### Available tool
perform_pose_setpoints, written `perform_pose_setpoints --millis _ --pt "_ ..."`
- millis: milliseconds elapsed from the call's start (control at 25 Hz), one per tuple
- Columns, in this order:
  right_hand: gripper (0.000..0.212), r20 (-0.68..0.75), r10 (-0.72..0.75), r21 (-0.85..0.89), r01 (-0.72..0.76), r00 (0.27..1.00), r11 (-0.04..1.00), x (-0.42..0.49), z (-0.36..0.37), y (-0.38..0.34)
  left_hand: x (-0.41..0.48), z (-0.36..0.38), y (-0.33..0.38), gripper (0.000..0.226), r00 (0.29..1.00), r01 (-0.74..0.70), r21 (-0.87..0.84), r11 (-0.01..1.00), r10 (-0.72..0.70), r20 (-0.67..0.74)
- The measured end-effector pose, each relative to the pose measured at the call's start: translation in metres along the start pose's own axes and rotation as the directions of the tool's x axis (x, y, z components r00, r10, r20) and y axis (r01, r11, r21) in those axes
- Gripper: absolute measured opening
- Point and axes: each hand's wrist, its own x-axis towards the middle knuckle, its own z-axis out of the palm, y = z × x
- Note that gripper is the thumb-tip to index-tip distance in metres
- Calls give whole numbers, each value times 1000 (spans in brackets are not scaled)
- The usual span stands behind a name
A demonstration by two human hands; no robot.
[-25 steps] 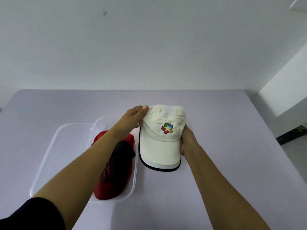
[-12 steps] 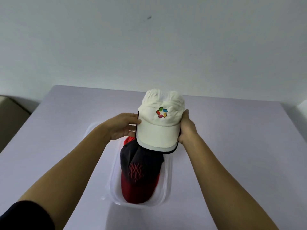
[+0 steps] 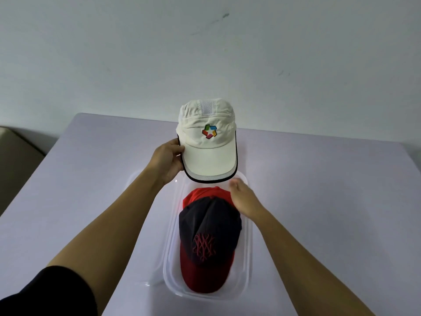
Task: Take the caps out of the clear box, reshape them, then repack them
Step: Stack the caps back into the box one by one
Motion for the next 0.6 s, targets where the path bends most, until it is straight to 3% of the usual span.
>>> perform_pose_setpoints --millis 120,280,400,600 --pt "58 104 9 -308 23 995 951 -2 13 10 14 1 -13 44 999 -30 9 1000 30 -42" --pt "97 170 -123 -373 179 978 910 -10 11 16 31 3 -31 36 992 -116 64 991 118 -33" --pt "100 179 -224 -412 280 958 867 -17 9 27 37 9 -38 24 983 -185 45 982 184 26" --pt "98 127 -280 -434 307 952 847 -22 12 31 42 12 -43 24 972 -235 141 962 231 48"
